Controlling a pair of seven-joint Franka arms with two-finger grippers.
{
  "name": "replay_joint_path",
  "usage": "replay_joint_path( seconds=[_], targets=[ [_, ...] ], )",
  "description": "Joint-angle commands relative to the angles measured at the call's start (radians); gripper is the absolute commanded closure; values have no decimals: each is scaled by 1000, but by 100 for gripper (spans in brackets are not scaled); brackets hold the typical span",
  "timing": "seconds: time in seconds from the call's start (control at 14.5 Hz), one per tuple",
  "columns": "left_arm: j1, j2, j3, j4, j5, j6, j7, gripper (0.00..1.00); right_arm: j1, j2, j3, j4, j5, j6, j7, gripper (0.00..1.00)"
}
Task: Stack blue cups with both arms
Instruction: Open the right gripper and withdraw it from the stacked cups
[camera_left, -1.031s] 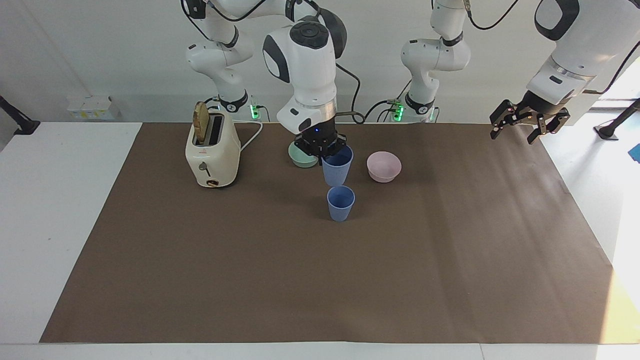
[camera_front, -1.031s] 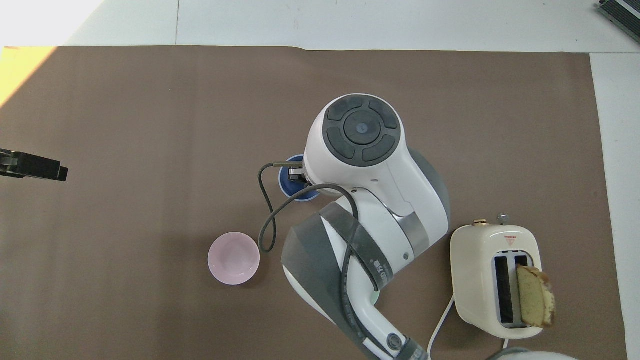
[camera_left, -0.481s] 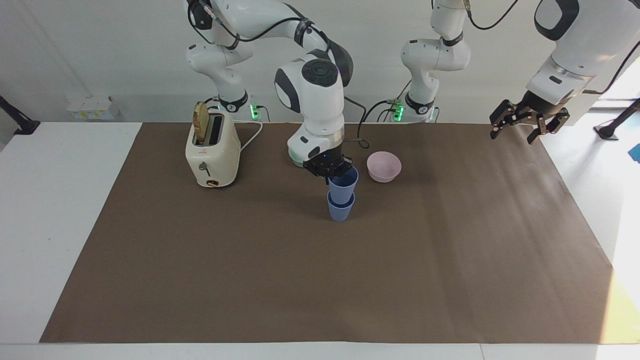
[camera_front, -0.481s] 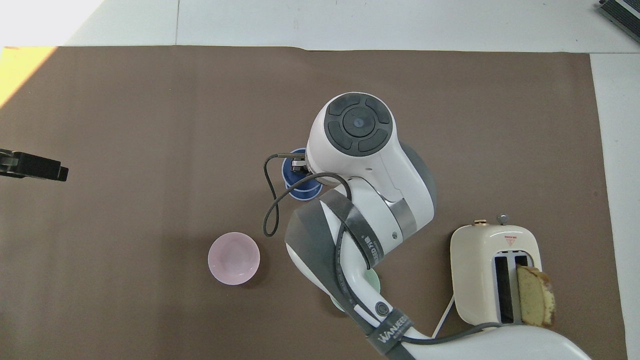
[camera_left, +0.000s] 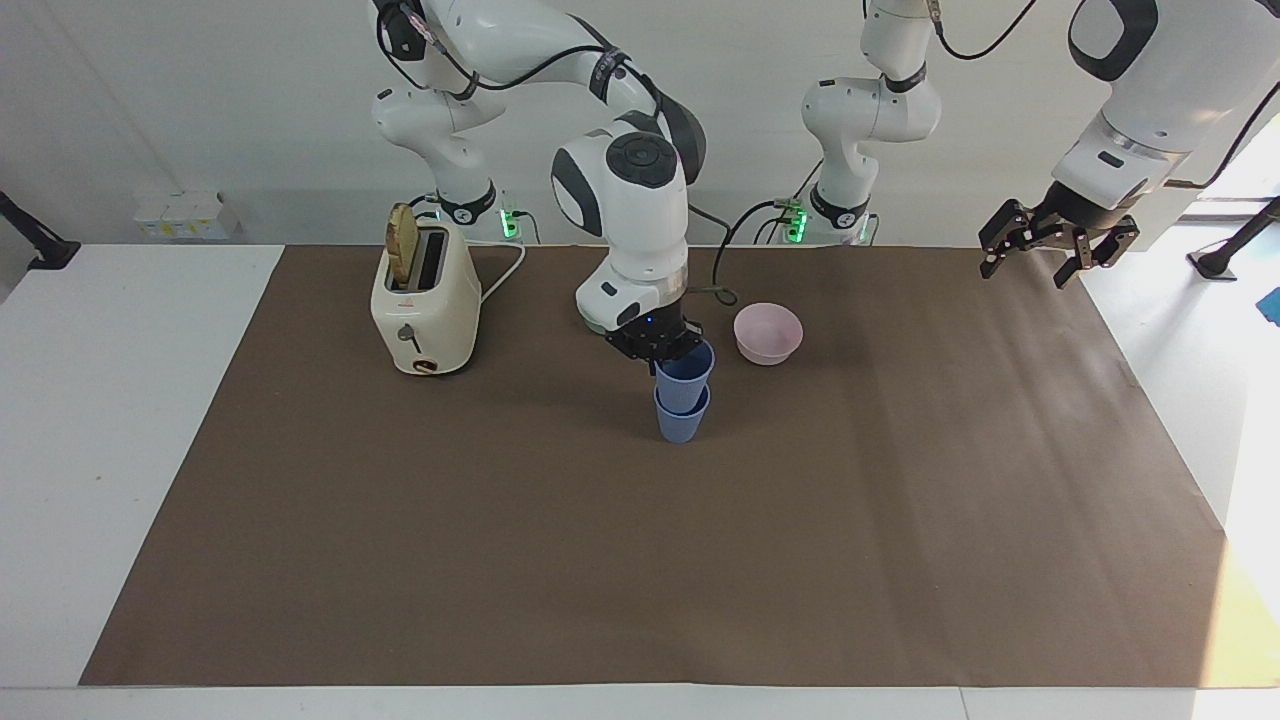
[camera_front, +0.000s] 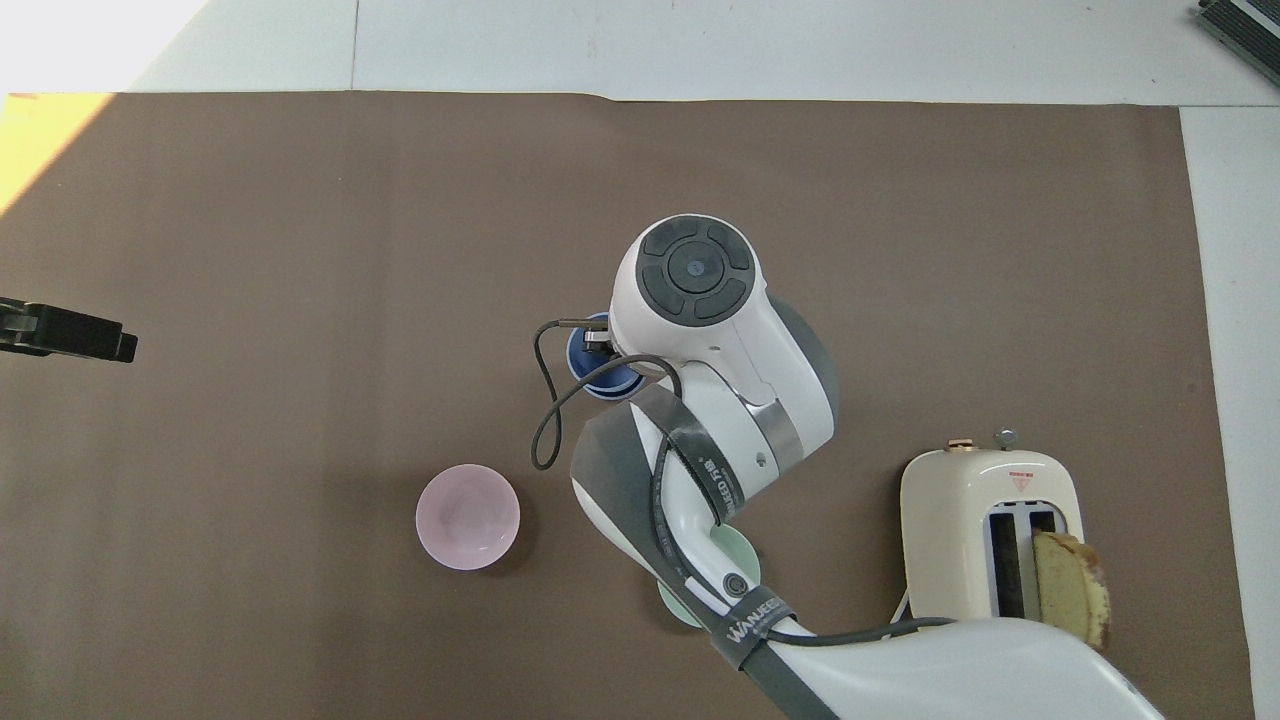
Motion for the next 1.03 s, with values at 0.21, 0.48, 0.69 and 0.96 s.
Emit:
replay_joint_path(
  seconds=[0.21,0.48,0.69,0.96],
  targets=[
    [5,-6,-7,8,14,-7,10,0,-13,-27,5,3,-13,-24,16,0],
    [4,-6,-7,5,14,-7,7,0,-74,-132,-1,29,-21,-145,-40,0],
    [4,-9,-7,2,14,-7,6,0,-130,-203,-13,64,-65,-246,-117,0],
    [4,-9,-7,2,14,-5,6,0,-255,-316,-13,80,-81,-389,-296,0]
  ],
)
